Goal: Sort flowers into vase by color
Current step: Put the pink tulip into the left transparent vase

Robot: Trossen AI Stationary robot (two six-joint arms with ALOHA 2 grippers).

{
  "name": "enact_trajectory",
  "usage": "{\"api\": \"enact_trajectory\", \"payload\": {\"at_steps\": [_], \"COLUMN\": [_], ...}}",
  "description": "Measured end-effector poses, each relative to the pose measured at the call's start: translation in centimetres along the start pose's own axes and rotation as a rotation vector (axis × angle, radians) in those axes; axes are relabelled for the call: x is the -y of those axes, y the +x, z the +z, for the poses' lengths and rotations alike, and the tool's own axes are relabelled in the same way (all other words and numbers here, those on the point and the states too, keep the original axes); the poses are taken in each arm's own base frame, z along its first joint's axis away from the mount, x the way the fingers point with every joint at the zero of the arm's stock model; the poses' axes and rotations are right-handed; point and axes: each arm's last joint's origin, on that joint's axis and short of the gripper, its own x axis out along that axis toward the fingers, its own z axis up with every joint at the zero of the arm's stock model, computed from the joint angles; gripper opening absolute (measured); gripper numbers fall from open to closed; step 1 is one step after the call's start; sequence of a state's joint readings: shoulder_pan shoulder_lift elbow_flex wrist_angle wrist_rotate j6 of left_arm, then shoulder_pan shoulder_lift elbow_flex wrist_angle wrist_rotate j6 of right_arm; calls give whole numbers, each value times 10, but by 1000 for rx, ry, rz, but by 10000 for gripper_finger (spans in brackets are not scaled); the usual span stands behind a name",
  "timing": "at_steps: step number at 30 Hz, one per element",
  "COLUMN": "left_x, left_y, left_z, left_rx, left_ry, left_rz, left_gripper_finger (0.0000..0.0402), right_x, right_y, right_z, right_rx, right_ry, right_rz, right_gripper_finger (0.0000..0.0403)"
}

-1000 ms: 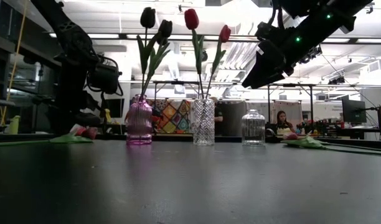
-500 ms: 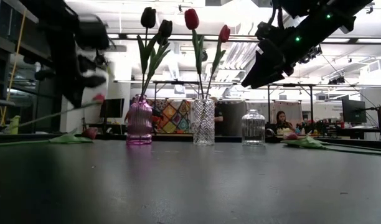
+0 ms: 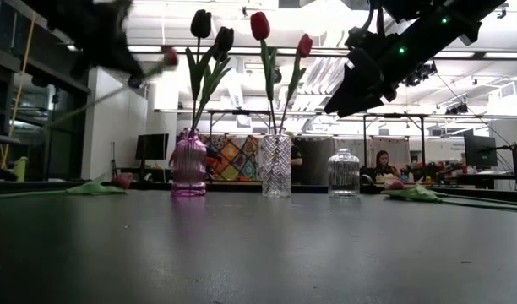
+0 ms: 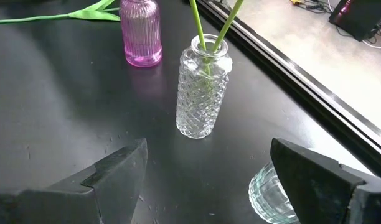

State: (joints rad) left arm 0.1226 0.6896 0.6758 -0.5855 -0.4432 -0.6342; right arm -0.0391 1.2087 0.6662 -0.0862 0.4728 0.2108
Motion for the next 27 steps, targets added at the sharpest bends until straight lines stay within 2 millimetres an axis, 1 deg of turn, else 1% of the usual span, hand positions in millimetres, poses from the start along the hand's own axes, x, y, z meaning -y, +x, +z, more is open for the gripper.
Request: {"api": "enact_trajectory", "payload": {"at_steps": [4, 6, 9, 12, 16, 20, 22, 24, 27], "left_x": [12, 17, 29, 49, 85, 127, 148, 166, 191], "left_y": [-25, -36, -47, -50, -47, -39, -34, -26, -11], "left_z": [12, 17, 18, 9, -17, -53, -72, -92, -116], "left_rx": [221, 287, 322, 320, 328, 378, 447, 549, 711], "left_ry": [22, 42, 82, 149, 247, 354, 419, 523, 760], "left_rz": [-149, -240, -407, -570, -753, -840, -854, -848, -741], "left_gripper_finger": [0, 0, 0, 0, 0, 0, 0, 0, 0], "right_x": [0, 0, 0, 0, 0, 0, 0, 0, 0], "right_y": [0, 0, 0, 0, 0, 0, 0, 0, 0], "right_z": [0, 0, 0, 0, 0, 0, 0, 0, 0], "right_rx": [0, -1, -2, -2, -2, -2, -2, 1, 5], "right_ry": [18, 17, 17, 17, 17, 20, 26, 38, 54], "right_rz": [1, 6, 10, 10, 10, 11, 10, 2, -15], "right_gripper_finger": [330, 330, 330, 330, 330, 330, 330, 330, 330]}}
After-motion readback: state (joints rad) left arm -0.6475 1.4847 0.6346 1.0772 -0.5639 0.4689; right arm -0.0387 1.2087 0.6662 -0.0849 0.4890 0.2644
